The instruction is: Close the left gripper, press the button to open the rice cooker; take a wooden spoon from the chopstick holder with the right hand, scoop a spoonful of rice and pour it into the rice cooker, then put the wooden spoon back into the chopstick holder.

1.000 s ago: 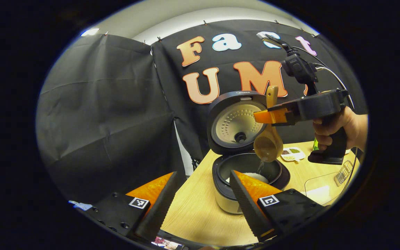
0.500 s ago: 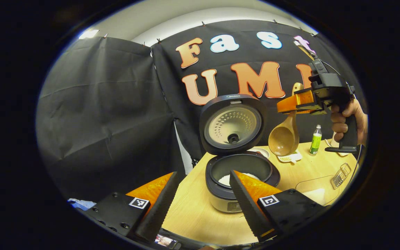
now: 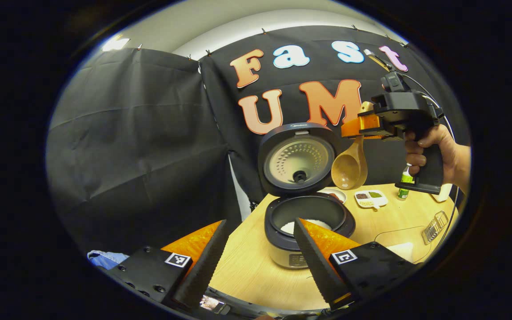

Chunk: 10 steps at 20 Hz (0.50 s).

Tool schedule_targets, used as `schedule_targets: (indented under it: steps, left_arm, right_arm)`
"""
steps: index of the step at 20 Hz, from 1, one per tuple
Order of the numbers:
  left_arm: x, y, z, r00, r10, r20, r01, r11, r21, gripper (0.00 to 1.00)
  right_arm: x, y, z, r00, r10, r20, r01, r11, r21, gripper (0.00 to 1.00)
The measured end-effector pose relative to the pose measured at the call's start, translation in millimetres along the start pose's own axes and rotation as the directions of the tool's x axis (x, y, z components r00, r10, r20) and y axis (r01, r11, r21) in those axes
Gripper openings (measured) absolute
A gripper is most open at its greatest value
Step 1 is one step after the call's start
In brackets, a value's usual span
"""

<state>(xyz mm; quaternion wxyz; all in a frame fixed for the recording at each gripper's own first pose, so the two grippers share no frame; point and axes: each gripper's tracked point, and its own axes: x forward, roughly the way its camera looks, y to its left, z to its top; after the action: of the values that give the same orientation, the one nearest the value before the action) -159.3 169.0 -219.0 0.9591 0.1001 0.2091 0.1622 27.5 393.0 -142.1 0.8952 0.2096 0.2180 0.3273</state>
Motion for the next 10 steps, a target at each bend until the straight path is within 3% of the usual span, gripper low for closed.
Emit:
schedule_targets:
  steps: [2,5,8,10]
  left_arm:
    - [-2,13,-4,0.999,0.031,-0.007,-0.031,0.999,-0.007,0.92]
    - [-3,28,-6,0.998,0.061,-0.006,-0.061,0.998,-0.009,0.99]
    - [-2,34,-8,0.997,0.072,-0.013,-0.072,0.997,-0.011,0.99]
    - [-2,34,-9,0.998,0.068,-0.012,-0.068,0.998,-0.009,0.99]
  right_arm:
    - [9,24,-1,0.999,0.033,0.014,-0.031,0.99,-0.135,0.12]
    - [13,48,2,0.996,0.074,0.046,-0.053,0.931,-0.36,0.12]
    - [6,61,-1,0.993,0.108,0.057,-0.071,0.891,-0.448,0.12]
    - [-1,63,3,0.991,0.115,0.07,-0.07,0.883,-0.464,0.12]
